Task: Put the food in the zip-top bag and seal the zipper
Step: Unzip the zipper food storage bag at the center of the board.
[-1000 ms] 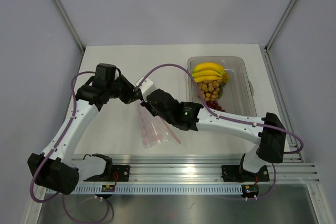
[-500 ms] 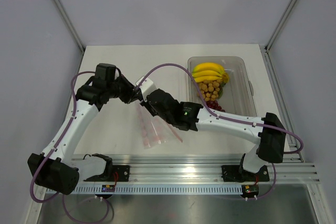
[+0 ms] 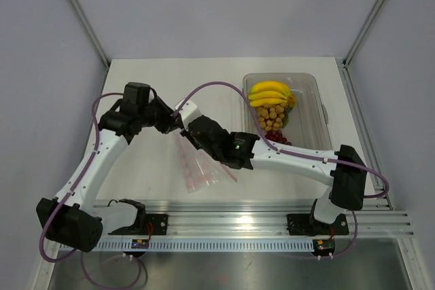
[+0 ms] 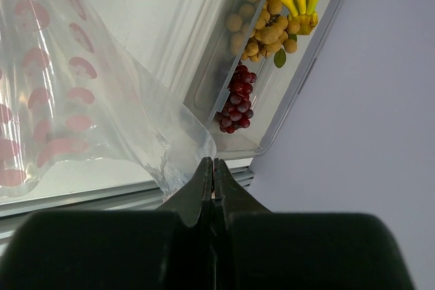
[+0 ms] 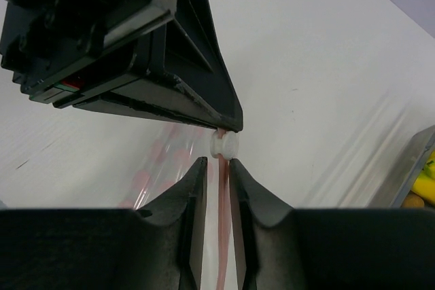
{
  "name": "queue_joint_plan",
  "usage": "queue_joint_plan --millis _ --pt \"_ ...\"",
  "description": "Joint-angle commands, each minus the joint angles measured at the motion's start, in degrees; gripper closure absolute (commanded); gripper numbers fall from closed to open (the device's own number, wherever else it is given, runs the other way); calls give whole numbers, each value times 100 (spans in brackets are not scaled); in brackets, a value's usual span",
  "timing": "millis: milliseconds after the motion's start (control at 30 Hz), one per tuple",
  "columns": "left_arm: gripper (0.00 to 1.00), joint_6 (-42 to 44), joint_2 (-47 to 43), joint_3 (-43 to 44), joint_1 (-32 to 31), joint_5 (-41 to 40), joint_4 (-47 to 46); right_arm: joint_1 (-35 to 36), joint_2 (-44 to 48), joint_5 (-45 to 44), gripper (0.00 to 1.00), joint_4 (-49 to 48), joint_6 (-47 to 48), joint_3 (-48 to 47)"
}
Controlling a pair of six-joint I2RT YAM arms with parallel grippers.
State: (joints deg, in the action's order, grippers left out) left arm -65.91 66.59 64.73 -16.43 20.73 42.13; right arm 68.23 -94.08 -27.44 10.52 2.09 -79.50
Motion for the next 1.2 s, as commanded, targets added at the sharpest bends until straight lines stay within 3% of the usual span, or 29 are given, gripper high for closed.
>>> queue_joint_plan --millis 0,300,433,600,1167 --pt "100 -54 -93 -48 -19 168 -152 59 -40 -235 74 -516 -51 -320" --pt "100 -71 -102 -127 -19 151 -170 68 -75 -271 63 -499 -77 -399" --pt "100 -80 -111 -136 -19 159 -170 86 -128 -350 63 -499 -42 -443" --pt "100 -89 -128 -127 -19 168 -170 77 -154 -376 70 -446 -51 -452" --pt "100 -133 -146 -136 -19 133 -153 191 -101 -481 56 -323 -68 -241"
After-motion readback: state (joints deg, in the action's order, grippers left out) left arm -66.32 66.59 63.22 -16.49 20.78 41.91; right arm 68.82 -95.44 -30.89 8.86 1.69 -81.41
